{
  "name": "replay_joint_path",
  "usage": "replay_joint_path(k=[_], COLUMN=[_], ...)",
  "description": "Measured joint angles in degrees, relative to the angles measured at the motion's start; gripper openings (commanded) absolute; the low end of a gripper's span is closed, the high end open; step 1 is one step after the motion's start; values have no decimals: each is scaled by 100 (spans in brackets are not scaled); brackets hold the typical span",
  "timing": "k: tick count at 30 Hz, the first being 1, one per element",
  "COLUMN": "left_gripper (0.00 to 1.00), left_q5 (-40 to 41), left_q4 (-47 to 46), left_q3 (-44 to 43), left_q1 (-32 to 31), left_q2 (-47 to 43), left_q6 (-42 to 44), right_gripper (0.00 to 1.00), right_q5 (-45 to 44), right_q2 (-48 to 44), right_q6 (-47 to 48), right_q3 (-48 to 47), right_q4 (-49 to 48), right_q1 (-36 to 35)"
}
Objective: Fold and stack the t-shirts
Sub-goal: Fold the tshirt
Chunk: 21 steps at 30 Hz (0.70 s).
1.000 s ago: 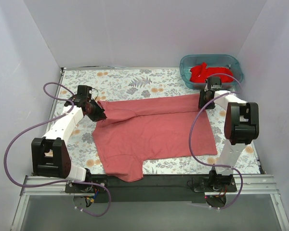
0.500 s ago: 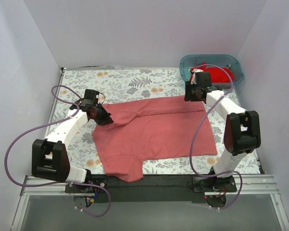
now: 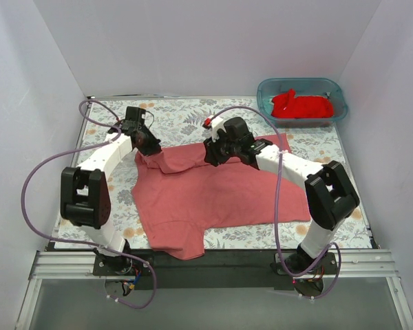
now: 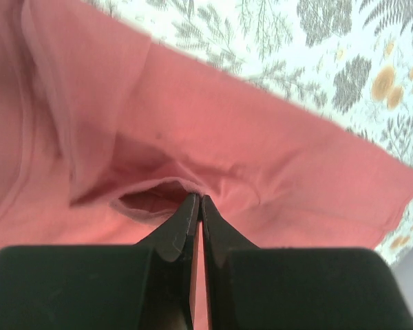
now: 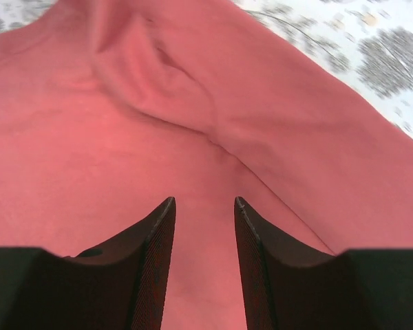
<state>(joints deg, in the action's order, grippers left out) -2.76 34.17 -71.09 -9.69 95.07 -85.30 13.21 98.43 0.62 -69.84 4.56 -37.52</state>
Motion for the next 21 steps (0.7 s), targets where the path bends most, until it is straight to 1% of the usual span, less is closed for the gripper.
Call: replay_joint_path(k=[3, 8, 16, 21], left_gripper=[0, 0, 0, 0], left_q5=[76, 208, 284, 280], left_q4=[-140, -295, -417, -463], left_q3=[-461, -931, -1641, -1768], left_q1=[42, 129, 254, 269], left_q2=[584, 1237, 1956, 2205], left_q6=[109, 186, 201, 236], right_gripper=[44, 43, 42, 42], right_q5=[116, 201, 149, 83], right_q2=[188, 789, 1517, 1823], right_q6=[157, 332, 538, 564], right_q3=[0, -109, -595, -940], right_q4=[-310, -640, -699, -820], right_q1=[-302, -636, -826, -833])
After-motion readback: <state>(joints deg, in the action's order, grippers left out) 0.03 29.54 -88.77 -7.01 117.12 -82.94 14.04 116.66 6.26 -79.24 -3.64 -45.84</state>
